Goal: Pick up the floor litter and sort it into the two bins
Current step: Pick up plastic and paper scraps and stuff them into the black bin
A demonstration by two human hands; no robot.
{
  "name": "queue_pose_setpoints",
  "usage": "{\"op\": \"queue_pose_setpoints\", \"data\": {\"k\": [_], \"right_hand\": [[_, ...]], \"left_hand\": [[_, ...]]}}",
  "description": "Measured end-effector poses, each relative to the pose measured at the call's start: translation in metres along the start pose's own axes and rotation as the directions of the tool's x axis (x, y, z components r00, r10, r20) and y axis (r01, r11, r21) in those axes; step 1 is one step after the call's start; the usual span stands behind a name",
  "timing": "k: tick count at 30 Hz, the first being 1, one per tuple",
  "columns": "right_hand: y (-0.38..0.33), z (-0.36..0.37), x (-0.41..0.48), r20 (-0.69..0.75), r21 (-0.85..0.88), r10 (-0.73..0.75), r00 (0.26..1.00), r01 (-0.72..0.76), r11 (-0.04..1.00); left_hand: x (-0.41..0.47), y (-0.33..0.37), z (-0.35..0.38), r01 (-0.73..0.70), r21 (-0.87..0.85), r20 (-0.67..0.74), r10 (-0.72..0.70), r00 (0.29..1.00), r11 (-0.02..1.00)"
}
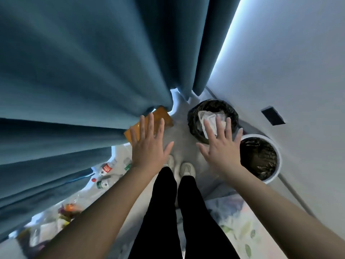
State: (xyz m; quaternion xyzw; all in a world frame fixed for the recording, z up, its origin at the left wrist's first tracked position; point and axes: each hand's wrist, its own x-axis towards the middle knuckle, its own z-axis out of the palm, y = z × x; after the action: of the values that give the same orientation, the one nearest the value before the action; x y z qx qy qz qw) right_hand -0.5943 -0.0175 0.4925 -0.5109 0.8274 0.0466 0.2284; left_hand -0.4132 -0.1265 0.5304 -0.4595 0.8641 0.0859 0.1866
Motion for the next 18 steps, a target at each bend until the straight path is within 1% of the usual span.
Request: {"op": "queue_pose_setpoints", "data": {"k": [2,4,8,11,13,16,18], "right_hand": [[-0.022,-0.018,-0.017,-0.013,-0.01,-0.074,0.997,0.074,0.997],[-0.045,-0.033,-0.032,0.016,-0.032,-0.159,0.987,0.16,0.987],[-0.094,-0.05,-0.06,0.059,-0.079,-0.353,0.934,0.357,0.931],[-0.131,-0.054,-0.074,0.087,-0.154,-0.484,0.871,0.492,0.857],[-0.157,-0.053,-0.081,0.132,-0.196,-0.558,0.819,0.574,0.795],[-0.197,-0.048,-0.093,0.168,-0.241,-0.637,0.753,0.658,0.714],[-0.226,-0.041,-0.104,0.179,-0.266,-0.687,0.704,0.707,0.656]], "left_hand": [[-0.035,-0.014,-0.013,0.093,-0.036,-0.043,-0.094,0.995,0.995],[-0.069,-0.027,-0.021,0.189,-0.059,-0.053,-0.192,0.98,0.98],[-0.137,-0.054,-0.017,0.392,-0.12,-0.045,-0.4,0.916,0.912],[-0.18,-0.072,-0.007,0.525,-0.147,0.007,-0.529,0.848,0.839],[-0.205,-0.084,0.0,0.611,-0.177,0.063,-0.61,0.79,0.772],[-0.243,-0.105,0.012,0.715,-0.238,0.097,-0.716,0.691,0.657],[-0.269,-0.12,0.025,0.757,-0.252,0.113,-0.758,0.642,0.603]]}}
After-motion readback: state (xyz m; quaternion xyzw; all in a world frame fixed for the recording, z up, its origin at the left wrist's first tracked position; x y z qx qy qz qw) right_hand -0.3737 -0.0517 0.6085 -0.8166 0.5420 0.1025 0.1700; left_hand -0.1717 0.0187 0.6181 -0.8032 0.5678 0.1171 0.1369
